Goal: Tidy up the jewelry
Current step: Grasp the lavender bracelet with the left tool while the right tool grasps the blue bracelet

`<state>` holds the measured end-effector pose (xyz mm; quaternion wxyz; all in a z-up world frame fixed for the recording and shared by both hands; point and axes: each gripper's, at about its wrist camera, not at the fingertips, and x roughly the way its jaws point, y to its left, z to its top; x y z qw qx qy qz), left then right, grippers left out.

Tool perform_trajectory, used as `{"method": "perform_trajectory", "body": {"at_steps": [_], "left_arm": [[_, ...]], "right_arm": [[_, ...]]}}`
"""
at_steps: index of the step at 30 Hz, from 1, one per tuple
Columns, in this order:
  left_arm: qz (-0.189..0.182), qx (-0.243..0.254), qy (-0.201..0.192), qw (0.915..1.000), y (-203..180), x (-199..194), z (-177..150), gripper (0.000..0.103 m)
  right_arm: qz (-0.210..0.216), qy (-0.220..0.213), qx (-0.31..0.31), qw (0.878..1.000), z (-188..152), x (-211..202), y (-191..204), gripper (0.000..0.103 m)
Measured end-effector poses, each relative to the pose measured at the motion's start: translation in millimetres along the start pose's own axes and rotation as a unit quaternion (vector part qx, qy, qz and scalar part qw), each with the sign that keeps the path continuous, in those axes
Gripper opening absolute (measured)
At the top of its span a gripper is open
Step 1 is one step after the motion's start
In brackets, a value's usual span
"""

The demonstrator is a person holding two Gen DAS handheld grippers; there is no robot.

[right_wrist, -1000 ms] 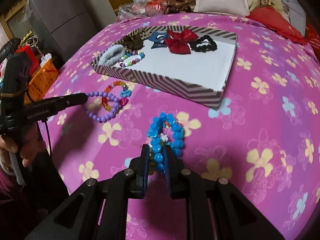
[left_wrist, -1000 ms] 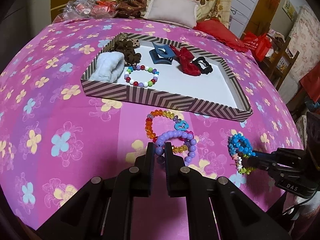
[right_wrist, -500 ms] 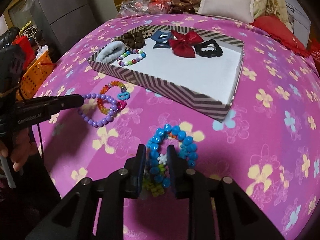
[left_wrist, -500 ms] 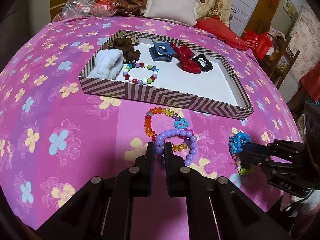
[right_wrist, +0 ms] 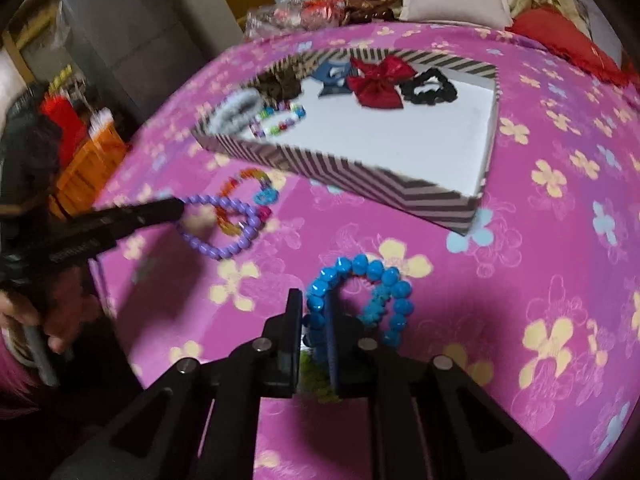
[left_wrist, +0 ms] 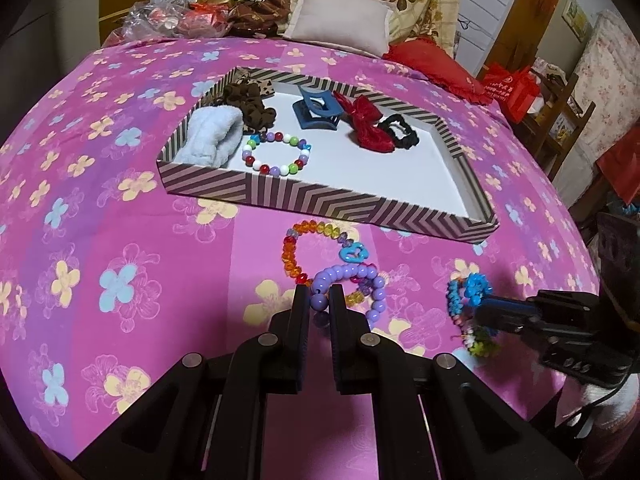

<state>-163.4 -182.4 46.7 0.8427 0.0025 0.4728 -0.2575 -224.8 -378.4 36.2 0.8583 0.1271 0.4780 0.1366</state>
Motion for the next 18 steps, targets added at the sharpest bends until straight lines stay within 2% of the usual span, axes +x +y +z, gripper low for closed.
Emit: {"method": "perform_trajectory", "body": {"at_steps": [8,18], "left_arm": [[-0.027,-0.004,-0.004,0.9996,-3,-13,11,0.003],[-0.018,0.033,-0.034,0.9987,-22,-39,38,0.003]], "right_arm": [[0.048,-0.069,0.036,0.996,10,-50,-10,0.011],[0.047,-0.119,0.041,0.991,32,-78,-13,0.011]]}}
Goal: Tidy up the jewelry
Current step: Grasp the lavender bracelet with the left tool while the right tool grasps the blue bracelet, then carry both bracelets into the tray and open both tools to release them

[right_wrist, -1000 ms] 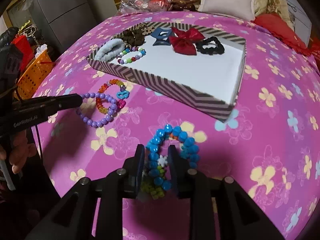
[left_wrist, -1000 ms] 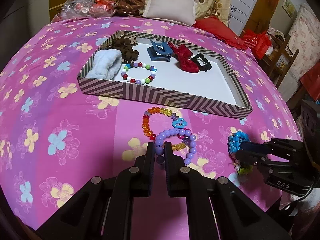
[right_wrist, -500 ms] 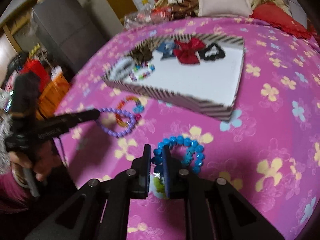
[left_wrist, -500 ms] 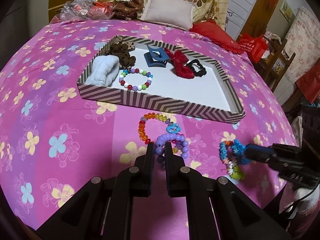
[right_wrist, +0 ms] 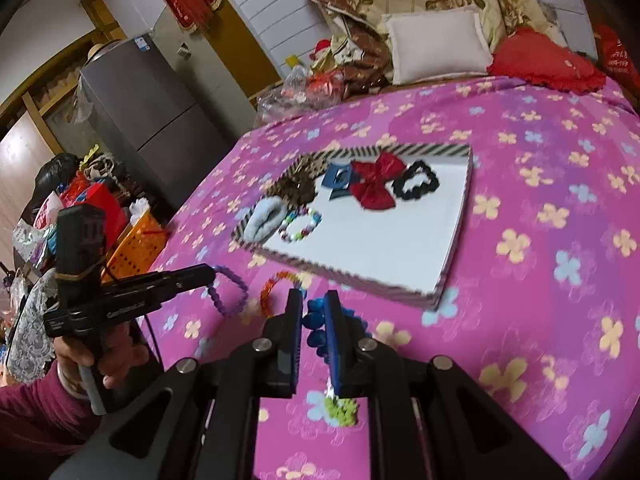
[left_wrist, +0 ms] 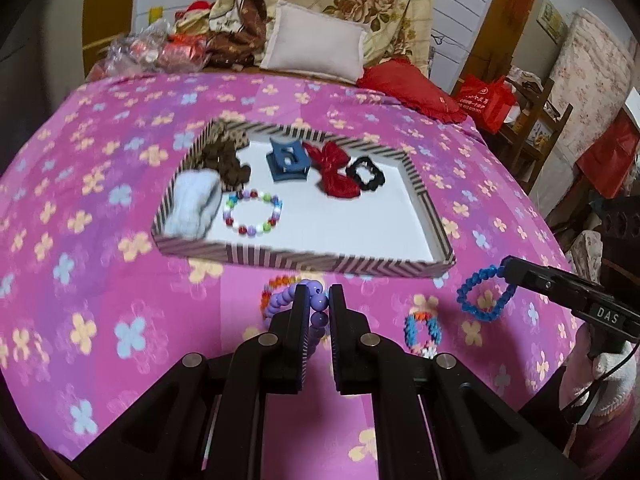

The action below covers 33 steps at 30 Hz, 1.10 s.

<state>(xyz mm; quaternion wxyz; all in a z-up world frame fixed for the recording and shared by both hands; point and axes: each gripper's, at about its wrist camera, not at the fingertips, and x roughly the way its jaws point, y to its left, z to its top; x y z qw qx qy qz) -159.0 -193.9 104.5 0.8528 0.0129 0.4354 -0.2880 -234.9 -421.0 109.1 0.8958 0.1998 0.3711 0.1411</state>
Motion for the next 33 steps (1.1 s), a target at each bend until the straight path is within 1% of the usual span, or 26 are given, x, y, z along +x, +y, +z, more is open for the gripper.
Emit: {"method": "perform_trajectory", "body": {"at_steps": [6,11,14,17,22,24,26,30,33], "left_arm": [[0.009,0.018,-0.019,0.9996,-9,-4,26,0.003],[0.02,0.031,-0.023,0.9991,-18,7,48,0.003],[0.025,0.038,-0.019,0.9988,-24,18,60,0.003],[0.025,0.04,-0.014,0.9988,-31,31,71,0.003],[0.005,0.036,0.009,0.9993,-41,61,83,0.003],[0.006,0.038,0.018,0.9991,-44,76,83,0.003],[0.012,0.035,0.03,0.9989,-41,90,82,0.003],[0.038,0.01,0.048,0.9981,-16,114,80,0.003],[0.058,-0.004,0.058,0.9966,5,125,79,0.003]], "right_arm": [[-0.011,-0.027,0.016,0.999,20,0,-10,0.011],[-0.027,-0.034,0.023,0.999,35,9,-20,0.011],[-0.031,-0.036,0.038,0.998,44,17,-30,0.011],[-0.045,-0.039,0.049,0.997,51,26,-39,0.011],[-0.069,-0.046,0.077,0.993,60,40,-53,0.011],[-0.073,-0.045,0.09,0.992,61,48,-59,0.011],[-0.082,-0.038,0.098,0.991,62,60,-64,0.011],[-0.105,-0.017,0.103,0.989,67,87,-75,0.011],[-0.114,-0.01,0.109,0.987,71,101,-82,0.011]]}}
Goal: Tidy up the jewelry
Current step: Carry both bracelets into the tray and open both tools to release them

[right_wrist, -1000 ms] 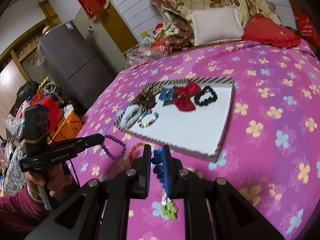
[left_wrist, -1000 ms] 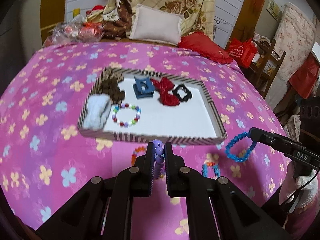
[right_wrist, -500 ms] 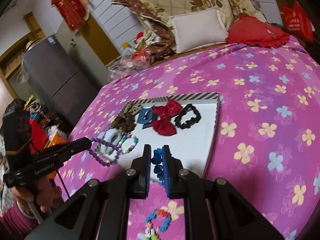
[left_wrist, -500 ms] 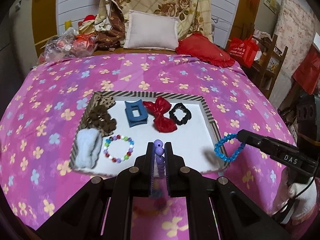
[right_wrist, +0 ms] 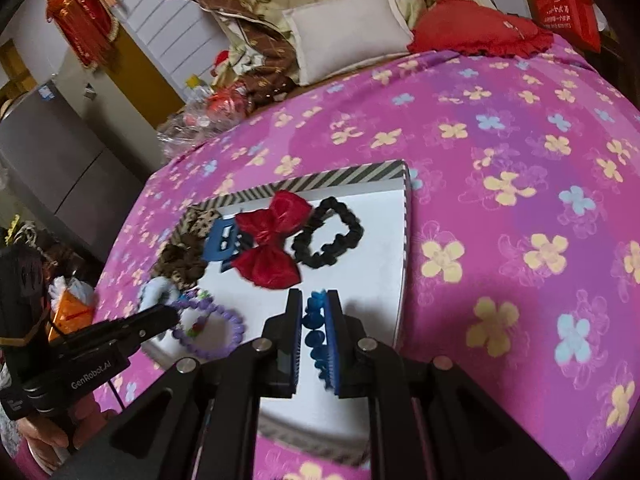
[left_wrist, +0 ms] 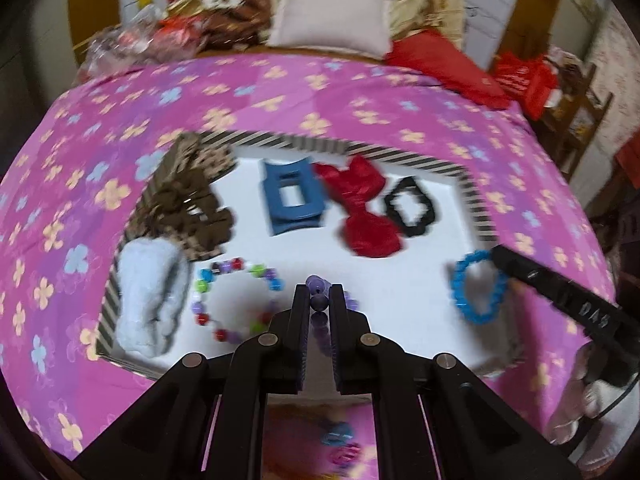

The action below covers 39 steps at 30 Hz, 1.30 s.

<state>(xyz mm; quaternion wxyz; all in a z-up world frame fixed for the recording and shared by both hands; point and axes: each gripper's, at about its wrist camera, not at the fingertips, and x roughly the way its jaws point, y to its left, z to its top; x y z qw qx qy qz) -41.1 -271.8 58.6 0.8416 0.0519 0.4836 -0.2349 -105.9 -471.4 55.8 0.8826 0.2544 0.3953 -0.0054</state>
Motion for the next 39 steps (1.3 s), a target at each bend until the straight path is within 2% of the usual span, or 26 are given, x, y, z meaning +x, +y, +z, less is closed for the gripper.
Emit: {"method": "perform_trajectory", "body": {"at_steps": [6,13,15,17,18,20,22,28,32,39], "left_arm": [[0.022,-0.012,0.013,0.9996,16,20,4,0.003],[0.043,-0.019,0.018,0.9987,17,34,11,0.003],[0.047,-0.022,0.02,0.9984,17,36,12,0.003],[0.053,-0.025,0.021,0.9981,17,37,11,0.003],[0.052,-0.03,0.021,0.998,18,37,10,0.003],[0.045,-0.042,0.024,0.9978,22,37,9,0.005],[0.036,-0.05,0.025,0.9978,25,34,7,0.018],[0.035,-0.046,0.008,0.9983,26,12,-1,0.026],[0.036,-0.043,-0.012,0.9983,28,-11,-12,0.027],[0.049,-0.04,-0.031,0.9975,30,-42,-48,0.027]], "right_arm": [[-0.059,0.013,-0.014,0.998,23,29,-7,0.011],[-0.106,0.02,-0.065,0.992,41,52,-8,0.011],[-0.107,0.021,-0.075,0.991,44,55,-8,0.011],[-0.109,0.018,-0.079,0.991,44,53,-7,0.015],[-0.107,0.016,-0.078,0.991,44,50,-7,0.023],[-0.093,0.013,-0.067,0.993,43,43,-9,0.032],[-0.081,0.009,-0.057,0.995,39,34,-10,0.034],[-0.052,-0.002,-0.059,0.997,21,2,-2,0.04],[-0.041,-0.015,-0.074,0.996,1,-25,10,0.047],[-0.031,-0.018,-0.097,0.995,-42,-57,27,0.053]]}}
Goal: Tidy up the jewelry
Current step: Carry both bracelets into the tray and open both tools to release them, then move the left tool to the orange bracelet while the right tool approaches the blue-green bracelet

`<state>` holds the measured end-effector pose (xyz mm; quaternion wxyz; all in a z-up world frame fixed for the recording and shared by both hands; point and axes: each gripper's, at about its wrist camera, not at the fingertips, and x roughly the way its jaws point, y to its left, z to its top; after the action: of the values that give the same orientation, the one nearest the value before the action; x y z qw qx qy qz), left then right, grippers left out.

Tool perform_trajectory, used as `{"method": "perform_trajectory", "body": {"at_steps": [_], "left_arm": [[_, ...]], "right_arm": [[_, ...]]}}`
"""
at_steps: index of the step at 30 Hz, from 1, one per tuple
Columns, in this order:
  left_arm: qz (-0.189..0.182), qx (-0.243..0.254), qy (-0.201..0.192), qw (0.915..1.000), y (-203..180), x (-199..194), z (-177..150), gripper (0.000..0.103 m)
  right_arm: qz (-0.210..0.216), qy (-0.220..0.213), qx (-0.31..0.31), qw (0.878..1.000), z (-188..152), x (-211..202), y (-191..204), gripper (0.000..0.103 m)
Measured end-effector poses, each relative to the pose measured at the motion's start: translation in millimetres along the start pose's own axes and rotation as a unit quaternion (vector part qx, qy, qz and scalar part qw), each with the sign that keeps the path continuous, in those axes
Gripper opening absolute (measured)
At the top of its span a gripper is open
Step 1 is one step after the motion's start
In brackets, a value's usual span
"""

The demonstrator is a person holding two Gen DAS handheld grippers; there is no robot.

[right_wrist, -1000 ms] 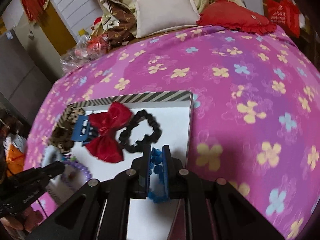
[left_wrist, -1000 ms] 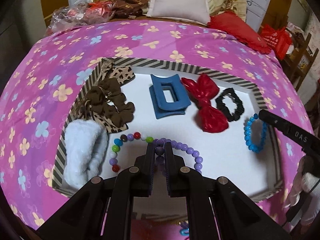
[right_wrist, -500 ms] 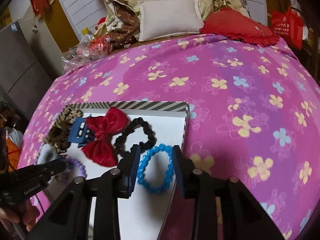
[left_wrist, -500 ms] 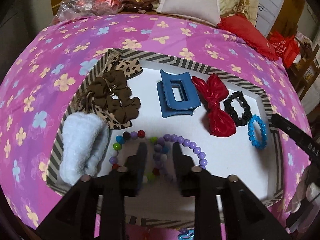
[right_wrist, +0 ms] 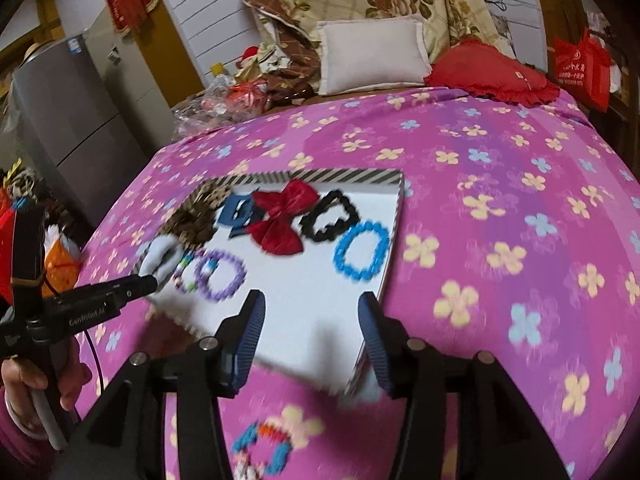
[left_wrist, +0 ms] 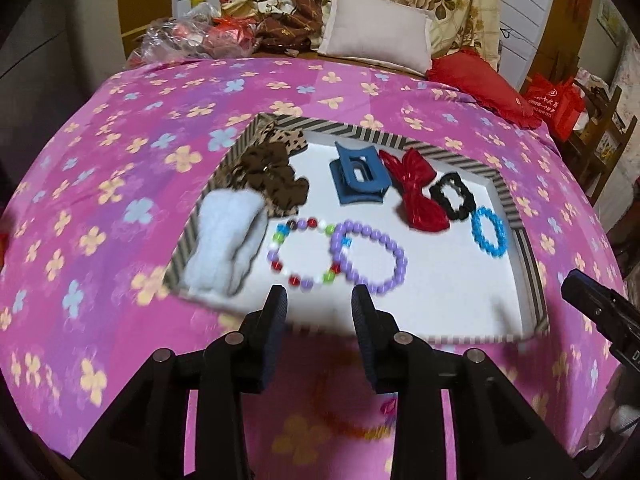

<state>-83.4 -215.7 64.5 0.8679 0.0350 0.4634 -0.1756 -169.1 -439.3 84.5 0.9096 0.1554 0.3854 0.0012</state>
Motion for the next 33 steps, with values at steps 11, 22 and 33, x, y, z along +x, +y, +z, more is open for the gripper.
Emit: {"method": "perform_trajectory", "body": {"at_steps": [11,22,33], "left_arm": [[0.029,-0.008,-0.034,0.999,6,-35,-45,0.027],[0.034,-0.001,-0.05,0.9982,4,-54,-68,0.027],[0.039,0.005,-0.049,0.998,3,-58,-79,0.027]], "right_arm": [[-0.002,0.002,-0.02,1.0,-43,-27,28,0.062],[-0.012,0.016,-0.026,0.999,-65,-42,39,0.066],[-0.011,0.033,-0.04,0.999,-80,-50,42,0.067]]}}
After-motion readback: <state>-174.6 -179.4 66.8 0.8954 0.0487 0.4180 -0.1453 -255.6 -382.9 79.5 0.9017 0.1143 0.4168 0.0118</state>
